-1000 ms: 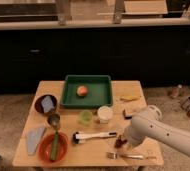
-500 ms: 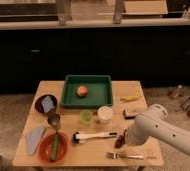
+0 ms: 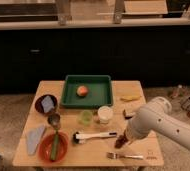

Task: Place grapes in tray

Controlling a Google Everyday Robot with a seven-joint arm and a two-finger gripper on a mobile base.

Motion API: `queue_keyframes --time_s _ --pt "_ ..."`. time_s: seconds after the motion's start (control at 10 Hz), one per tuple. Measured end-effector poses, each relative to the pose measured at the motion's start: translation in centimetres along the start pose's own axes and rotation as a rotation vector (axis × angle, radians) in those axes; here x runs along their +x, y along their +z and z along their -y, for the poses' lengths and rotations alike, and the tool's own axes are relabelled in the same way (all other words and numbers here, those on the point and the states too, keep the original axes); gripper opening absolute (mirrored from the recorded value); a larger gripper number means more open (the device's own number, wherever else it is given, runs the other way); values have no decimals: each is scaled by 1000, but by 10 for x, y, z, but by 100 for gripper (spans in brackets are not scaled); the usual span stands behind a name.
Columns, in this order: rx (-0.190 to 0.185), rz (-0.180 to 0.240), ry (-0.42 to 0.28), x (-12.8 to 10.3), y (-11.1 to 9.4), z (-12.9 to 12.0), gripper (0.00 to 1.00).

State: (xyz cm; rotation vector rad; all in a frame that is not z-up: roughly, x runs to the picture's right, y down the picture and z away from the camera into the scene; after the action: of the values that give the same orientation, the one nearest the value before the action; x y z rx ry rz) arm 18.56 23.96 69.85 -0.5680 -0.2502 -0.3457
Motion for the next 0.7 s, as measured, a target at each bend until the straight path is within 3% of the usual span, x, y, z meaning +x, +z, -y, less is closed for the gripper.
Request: queue_keyframes --time_s 0.4,0.6,0.7 --pt "41 -57 46 0 -12 7 62" --pt "43 -70 66 8 -11 6 79" --pt "43 -74 75 12 -10 4 80"
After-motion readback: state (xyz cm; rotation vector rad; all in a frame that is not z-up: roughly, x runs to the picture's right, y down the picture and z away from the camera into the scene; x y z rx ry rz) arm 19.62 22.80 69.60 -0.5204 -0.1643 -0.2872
